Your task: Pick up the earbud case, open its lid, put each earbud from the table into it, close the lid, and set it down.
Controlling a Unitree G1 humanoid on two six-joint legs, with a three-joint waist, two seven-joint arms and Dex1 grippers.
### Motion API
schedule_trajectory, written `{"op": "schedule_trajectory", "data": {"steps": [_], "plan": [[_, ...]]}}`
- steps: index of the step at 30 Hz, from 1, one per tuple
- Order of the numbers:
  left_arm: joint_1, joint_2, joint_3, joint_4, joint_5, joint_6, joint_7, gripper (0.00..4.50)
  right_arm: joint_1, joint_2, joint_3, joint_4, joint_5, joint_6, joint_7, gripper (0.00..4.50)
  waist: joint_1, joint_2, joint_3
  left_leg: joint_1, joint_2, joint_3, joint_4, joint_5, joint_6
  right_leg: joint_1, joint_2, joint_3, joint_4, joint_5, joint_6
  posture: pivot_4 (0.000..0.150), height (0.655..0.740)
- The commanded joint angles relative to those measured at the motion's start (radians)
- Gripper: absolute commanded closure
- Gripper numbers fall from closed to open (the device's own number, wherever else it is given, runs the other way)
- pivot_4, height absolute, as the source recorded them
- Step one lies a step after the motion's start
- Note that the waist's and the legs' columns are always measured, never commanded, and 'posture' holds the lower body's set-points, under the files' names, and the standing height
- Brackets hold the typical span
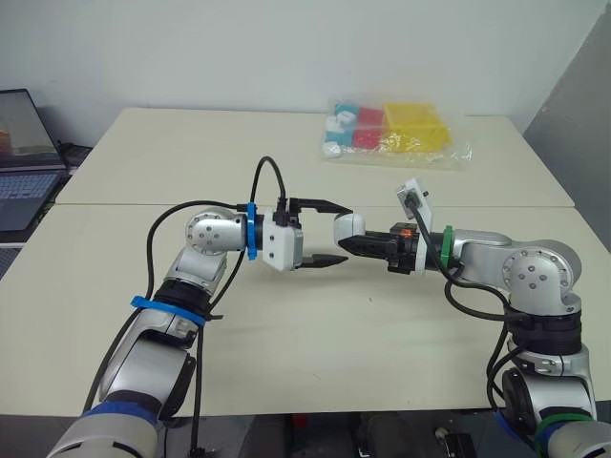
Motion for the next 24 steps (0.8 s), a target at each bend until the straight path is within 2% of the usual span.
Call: {"op": "schedule_trajectory", "data": {"steps": [1, 4, 7, 9, 14, 19, 22, 24], "plan": [[-0.047, 0.045, 0.005, -0.143, -0.092, 0.348, -0.071, 0.0, -0.003, -0.064, 0.088, -0.056, -0.105, -0.124, 0.077, 3.68, -0.001, 0.0, 0.0, 0.0, 0.0, 0.0, 0.0, 0.0, 0.0, 0.0, 0.0, 0.0, 0.0, 0.0, 0.0, 0.15, 0.74], [-0.08, 0.074, 0.002, -0.205, -0.107, 0.528, -0.12, 0.0, 0.013, -0.134, 0.206, -0.066, -0.243, -0.257, 0.137, 3.68, 0.0, 0.0, 0.0, 0.0, 0.0, -0.001, 0.0, 0.0, 0.0, 0.0, 0.001, 0.0, 0.0, 0.0, 0.0, 0.15, 0.74], [-0.129, 0.105, -0.033, -0.216, -0.041, 0.639, -0.155, 0.0, 0.022, -0.209, 0.342, -0.064, -0.426, -0.43, 0.194, 3.68, 0.0, 0.0, 0.0, 0.0, 0.0, -0.001, 0.0, 0.0, 0.0, 0.0, 0.002, 0.0, 0.0, -0.001, 0.001, 0.15, 0.74], [-0.151, 0.121, -0.065, -0.218, 0.015, 0.703, -0.153, 0.0, 0.024, -0.218, 0.376, -0.06, -0.481, -0.486, 0.21, 3.68, 0.001, 0.0, 0.0, 0.0, -0.001, 0.0, 0.0, 0.0, 0.0, 0.0, 0.003, 0.0, -0.001, -0.001, 0.001, 0.15, 0.74], [-0.172, 0.117, -0.098, -0.242, 0.074, 0.732, -0.178, 0.0, 0.028, -0.224, 0.435, -0.051, -0.61, -0.582, 0.239, 3.68, 0.001, 0.0, 0.0, 0.0, 0.0, 0.0, 0.0, 0.0, 0.0, -0.001, 0.004, 0.0, 0.0, -0.001, 0.0, 0.15, 0.74], [-0.172, 0.069, -0.107, -0.25, 0.123, 0.754, -0.136, 0.0, 0.015, -0.157, 0.447, -0.058, -0.656, -0.571, 0.227, 3.68, 0.002, 0.0, 0.0, 0.0, 0.0, 0.0, 0.001, 0.0, 0.0, -0.001, 0.004, 0.001, 0.0, 0.0, 0.0, 0.15, 0.74], [-0.163, 0.064, -0.1, -0.247, 0.127, 0.739, -0.154, 0.59, 0.012, -0.134, 0.442, -0.062, -0.669, -0.564, 0.241, 3.68, 0.002, 0.0, 0.0, 0.0, 0.0, 0.0, 0.002, 0.0, 0.0, -0.001, 0.004, 0.001, 0.001, 0.0, -0.001, 0.15, 0.74], [-0.152, 0.075, -0.104, -0.256, 0.133, 0.718, -0.175, 1.19, 0.014, -0.127, 0.435, -0.061, -0.674, -0.559, 0.247, 3.68, 0.002, 0.0, 0.0, 0.0, 0.0, 0.0, 0.002, 0.0, 0.0, -0.001, 0.004, 0.001, 0.001, 0.0, -0.001, 0.15, 0.74]]}}
